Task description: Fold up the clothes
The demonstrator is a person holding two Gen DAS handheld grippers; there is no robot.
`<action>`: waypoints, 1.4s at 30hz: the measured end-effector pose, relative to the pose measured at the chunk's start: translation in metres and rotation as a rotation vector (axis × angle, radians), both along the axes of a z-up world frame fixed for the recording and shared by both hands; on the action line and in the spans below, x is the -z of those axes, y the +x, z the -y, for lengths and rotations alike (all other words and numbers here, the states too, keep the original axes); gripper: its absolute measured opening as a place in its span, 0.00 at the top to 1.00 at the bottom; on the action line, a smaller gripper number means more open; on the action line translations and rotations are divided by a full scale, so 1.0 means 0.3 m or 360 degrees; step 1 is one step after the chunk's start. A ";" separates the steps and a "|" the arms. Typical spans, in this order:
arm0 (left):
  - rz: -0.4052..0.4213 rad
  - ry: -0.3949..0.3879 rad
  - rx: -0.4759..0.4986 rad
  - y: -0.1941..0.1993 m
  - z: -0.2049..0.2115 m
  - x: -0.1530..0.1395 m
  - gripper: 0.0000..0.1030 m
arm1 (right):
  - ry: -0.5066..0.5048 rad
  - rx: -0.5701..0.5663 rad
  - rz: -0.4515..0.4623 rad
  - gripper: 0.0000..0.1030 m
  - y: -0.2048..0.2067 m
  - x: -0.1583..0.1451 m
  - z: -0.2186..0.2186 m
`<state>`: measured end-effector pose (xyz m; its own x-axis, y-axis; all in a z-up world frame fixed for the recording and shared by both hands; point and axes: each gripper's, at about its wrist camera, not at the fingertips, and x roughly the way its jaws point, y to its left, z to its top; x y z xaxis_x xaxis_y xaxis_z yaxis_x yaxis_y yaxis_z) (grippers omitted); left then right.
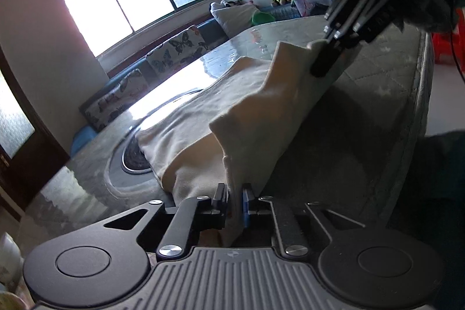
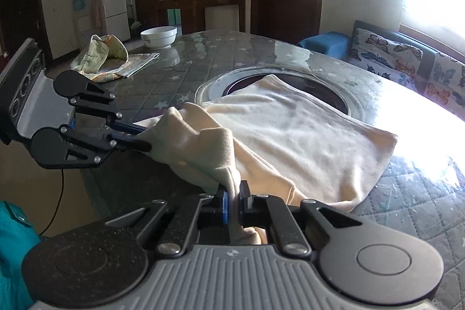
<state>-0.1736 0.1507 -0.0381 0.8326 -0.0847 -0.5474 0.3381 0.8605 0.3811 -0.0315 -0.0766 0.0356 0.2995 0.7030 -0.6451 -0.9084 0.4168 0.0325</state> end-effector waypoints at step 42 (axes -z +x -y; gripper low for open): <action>-0.0053 -0.0336 -0.0475 0.546 -0.159 -0.057 0.81 | 0.0021 0.0426 -0.0046 0.83 0.416 0.027 -0.061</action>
<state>-0.0098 0.1986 -0.0211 0.8196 0.0451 -0.5711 0.0698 0.9816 0.1777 0.0932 -0.0582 0.0276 0.4576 0.6097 -0.6472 -0.7645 0.6414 0.0638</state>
